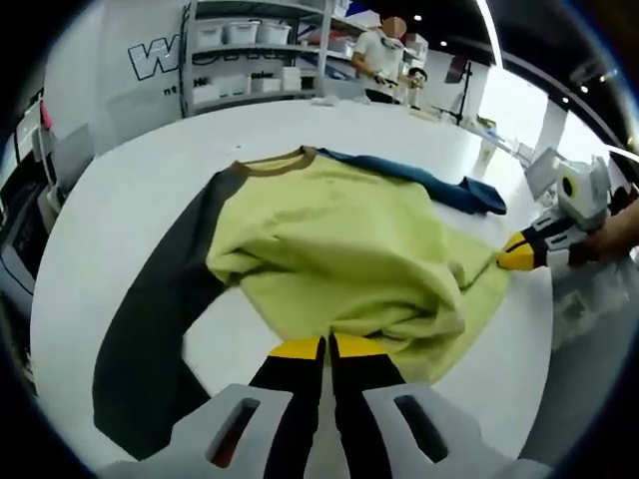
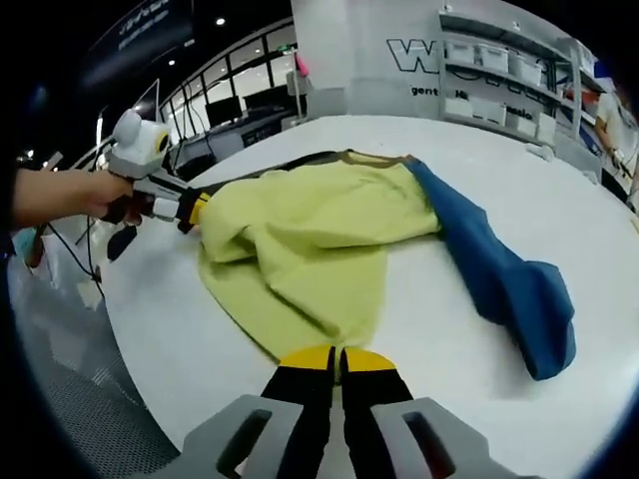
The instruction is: Fold the garment on the visible template until the final outline fits inside the template.
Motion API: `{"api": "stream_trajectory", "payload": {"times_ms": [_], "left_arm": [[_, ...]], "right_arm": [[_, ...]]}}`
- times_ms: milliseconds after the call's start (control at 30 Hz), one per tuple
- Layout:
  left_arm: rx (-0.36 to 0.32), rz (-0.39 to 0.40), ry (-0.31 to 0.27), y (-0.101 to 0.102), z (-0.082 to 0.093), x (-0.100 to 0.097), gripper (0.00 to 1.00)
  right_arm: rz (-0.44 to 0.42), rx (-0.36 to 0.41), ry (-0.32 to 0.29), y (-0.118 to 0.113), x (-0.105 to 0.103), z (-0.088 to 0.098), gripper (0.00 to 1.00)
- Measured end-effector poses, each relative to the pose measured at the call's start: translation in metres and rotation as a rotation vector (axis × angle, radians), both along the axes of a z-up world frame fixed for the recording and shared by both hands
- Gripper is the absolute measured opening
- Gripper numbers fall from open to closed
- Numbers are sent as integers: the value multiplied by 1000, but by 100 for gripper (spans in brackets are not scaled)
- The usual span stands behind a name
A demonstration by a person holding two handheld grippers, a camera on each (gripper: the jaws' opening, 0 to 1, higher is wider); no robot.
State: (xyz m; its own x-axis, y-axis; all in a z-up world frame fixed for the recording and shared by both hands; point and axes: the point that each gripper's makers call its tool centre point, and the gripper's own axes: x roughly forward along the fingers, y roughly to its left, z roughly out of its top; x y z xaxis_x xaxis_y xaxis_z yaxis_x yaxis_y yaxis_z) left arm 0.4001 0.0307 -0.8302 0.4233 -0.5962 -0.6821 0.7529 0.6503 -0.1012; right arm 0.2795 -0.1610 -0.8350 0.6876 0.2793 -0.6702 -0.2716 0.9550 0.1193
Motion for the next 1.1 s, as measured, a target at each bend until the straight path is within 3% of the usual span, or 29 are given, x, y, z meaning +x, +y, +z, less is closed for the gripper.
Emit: {"api": "stream_trajectory", "payload": {"times_ms": [367,600,1100], "left_arm": [[-14,44,-14,23,15,-4,7],[11,57,-17,38,20,-12,8],[35,50,17,51,26,-34,8]], "right_arm": [[-18,-20,-39,-15,5,16,0],[0,-54,-44,-24,4,22,0],[6,-104,26,-56,-21,14,0]]}}
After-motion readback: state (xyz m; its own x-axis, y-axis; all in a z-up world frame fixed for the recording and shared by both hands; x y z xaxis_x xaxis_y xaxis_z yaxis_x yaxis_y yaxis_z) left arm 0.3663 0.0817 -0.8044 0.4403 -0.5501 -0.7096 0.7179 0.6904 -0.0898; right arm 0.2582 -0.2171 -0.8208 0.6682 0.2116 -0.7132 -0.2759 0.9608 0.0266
